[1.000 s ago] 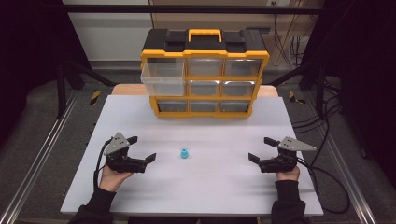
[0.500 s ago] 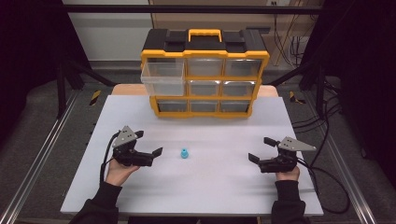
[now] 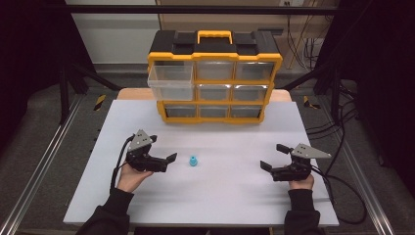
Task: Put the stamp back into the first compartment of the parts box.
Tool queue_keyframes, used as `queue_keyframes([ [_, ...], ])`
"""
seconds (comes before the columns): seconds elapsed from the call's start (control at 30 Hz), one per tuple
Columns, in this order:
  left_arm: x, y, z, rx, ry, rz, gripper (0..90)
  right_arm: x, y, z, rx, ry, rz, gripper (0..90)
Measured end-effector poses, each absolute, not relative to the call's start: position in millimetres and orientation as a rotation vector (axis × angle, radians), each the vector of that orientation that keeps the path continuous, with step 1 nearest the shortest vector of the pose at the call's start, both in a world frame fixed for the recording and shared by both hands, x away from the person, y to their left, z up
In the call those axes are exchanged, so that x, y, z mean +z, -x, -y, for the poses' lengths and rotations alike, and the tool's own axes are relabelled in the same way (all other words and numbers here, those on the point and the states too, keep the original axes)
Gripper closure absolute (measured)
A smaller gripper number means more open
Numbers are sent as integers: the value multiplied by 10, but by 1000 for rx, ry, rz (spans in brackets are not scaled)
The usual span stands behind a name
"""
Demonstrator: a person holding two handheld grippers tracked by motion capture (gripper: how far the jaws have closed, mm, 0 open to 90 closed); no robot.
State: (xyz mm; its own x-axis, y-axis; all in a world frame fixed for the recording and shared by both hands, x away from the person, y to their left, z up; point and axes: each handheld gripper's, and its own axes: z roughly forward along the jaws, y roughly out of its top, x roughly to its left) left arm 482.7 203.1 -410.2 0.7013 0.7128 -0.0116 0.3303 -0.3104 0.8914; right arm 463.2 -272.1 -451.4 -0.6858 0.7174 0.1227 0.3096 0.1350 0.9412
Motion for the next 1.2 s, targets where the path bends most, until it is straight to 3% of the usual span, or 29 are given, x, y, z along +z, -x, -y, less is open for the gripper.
queue_keyframes([
  [1.2, -4338, -5041, -1514, 415, -2051, -810, 0, -4521, -4638, 2716, 1563, -990, -2067, 23],
])
